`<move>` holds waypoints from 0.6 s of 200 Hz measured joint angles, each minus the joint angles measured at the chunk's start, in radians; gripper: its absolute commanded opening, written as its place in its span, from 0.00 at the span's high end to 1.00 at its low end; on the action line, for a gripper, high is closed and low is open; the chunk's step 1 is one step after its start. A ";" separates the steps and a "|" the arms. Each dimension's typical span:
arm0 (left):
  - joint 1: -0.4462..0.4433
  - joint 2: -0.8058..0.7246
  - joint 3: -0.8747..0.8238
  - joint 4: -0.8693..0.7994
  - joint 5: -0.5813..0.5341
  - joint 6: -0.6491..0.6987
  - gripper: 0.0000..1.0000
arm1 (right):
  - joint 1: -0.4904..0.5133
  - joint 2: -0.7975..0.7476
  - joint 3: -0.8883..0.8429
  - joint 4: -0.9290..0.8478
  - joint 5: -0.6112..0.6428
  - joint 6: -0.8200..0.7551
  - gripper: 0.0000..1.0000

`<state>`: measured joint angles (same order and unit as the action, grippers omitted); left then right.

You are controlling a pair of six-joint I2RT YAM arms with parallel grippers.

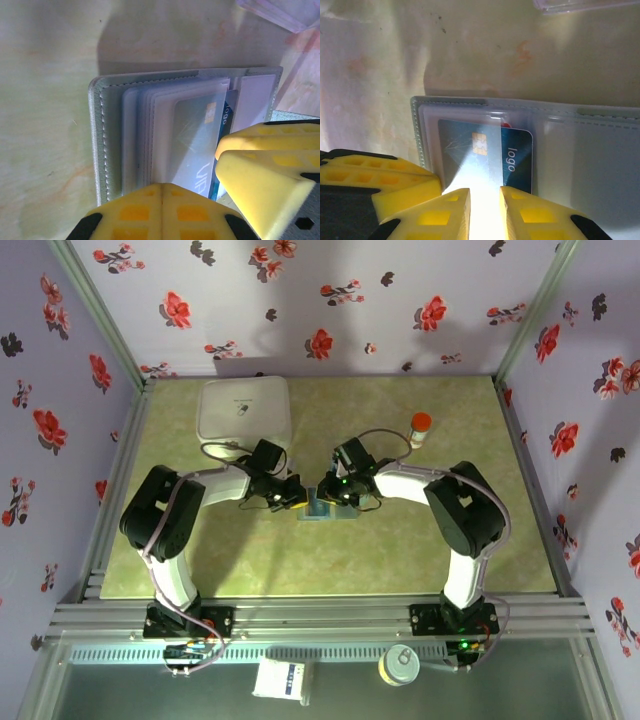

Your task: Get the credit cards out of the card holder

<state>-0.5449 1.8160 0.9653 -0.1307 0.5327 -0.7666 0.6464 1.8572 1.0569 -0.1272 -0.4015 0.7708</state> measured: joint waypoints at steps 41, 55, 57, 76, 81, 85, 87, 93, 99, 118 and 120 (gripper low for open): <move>0.002 0.000 -0.002 0.003 0.000 0.007 1.00 | 0.000 0.000 0.001 -0.013 0.019 -0.006 0.76; 0.002 0.000 -0.002 0.003 0.000 0.008 1.00 | 0.000 0.000 0.004 -0.022 0.028 -0.012 0.76; 0.002 0.000 -0.002 0.003 0.000 0.008 1.00 | 0.000 0.000 0.005 -0.024 0.029 -0.013 0.76; 0.003 0.000 -0.002 0.003 0.000 0.008 1.00 | 0.000 0.000 0.011 -0.035 0.036 -0.020 0.76; 0.003 0.000 -0.002 0.003 0.000 0.008 1.00 | 0.000 -0.001 0.011 -0.035 0.037 -0.021 0.76; 0.003 0.000 -0.002 0.003 0.000 0.008 1.00 | 0.000 -0.002 0.011 -0.035 0.039 -0.023 0.76; 0.003 0.000 -0.002 0.003 0.000 0.008 1.00 | 0.000 -0.002 0.011 -0.036 0.039 -0.023 0.76; 0.003 0.000 -0.002 0.003 0.000 0.008 1.00 | 0.000 -0.005 0.011 -0.036 0.040 -0.023 0.76; 0.003 0.000 -0.002 0.003 0.000 0.010 1.00 | 0.000 -0.009 0.011 -0.036 0.042 -0.023 0.76; 0.005 -0.003 -0.002 0.001 0.000 0.011 1.00 | 0.000 -0.031 0.004 -0.035 0.042 -0.023 0.75; 0.006 -0.003 -0.002 0.000 0.000 0.011 1.00 | 0.000 -0.034 0.004 -0.036 0.042 -0.023 0.75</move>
<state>-0.5392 1.8130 0.9634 -0.1310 0.5323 -0.7551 0.6464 1.8233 1.0607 -0.1631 -0.3592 0.7483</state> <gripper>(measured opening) 0.051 0.244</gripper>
